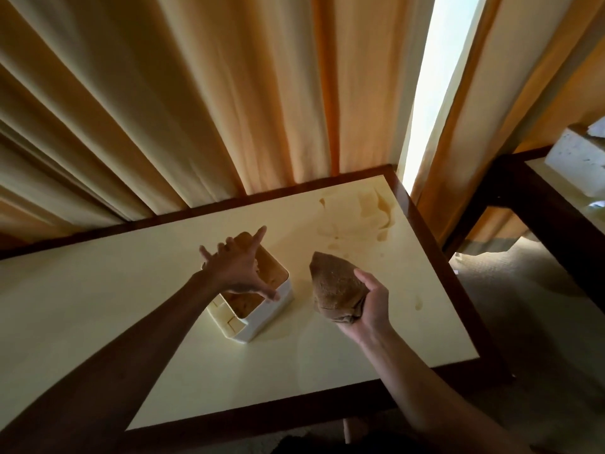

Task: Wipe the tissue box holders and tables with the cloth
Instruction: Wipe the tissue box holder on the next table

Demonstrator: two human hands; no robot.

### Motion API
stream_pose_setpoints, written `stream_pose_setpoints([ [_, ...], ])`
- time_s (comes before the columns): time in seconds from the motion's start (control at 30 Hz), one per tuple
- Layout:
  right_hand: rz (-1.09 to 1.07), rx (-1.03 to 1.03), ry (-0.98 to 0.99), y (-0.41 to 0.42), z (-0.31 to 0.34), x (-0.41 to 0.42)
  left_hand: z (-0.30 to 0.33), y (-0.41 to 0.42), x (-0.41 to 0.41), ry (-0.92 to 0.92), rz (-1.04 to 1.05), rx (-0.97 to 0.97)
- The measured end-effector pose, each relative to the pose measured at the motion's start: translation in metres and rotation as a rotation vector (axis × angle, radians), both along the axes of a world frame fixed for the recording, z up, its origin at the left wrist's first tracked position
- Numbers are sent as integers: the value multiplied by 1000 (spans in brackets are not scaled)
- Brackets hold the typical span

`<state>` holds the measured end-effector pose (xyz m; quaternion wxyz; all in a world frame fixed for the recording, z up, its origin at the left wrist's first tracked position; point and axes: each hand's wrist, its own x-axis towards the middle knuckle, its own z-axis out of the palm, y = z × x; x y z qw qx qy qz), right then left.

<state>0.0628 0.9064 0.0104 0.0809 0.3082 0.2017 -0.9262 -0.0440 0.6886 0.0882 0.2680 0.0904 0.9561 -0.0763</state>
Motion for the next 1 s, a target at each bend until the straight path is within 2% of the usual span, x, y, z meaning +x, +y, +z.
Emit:
stream_pose_setpoints([
  [0.2, 93, 90, -89, 1, -1, -11, 4, -1, 3, -20, -317, 14],
  [0.3, 86, 180, -127, -6, 0, -11, 4, 3, 4, -13, -364, -34],
  [0.37, 47, 320, -130, -15, 8, -9, 4, 2, 5, -8, -347, -52],
  [0.47, 28, 529, 53, -33, 20, 3, 2, 1, 5, -9, -330, -60],
  [0.6, 224, 614, 392, -64, 27, 6, 0, 0, 5, 14, -347, -41],
  [0.73, 445, 666, 398, -75, 6, -38, -2, -2, 9, 33, -324, -25],
  [0.83, 561, 746, 432, -73, -26, -41, -2, -3, 8, 44, -318, -36],
  [1.0, 517, 834, 577, -75, -12, 7, -5, -8, 7, 60, -329, 1],
])
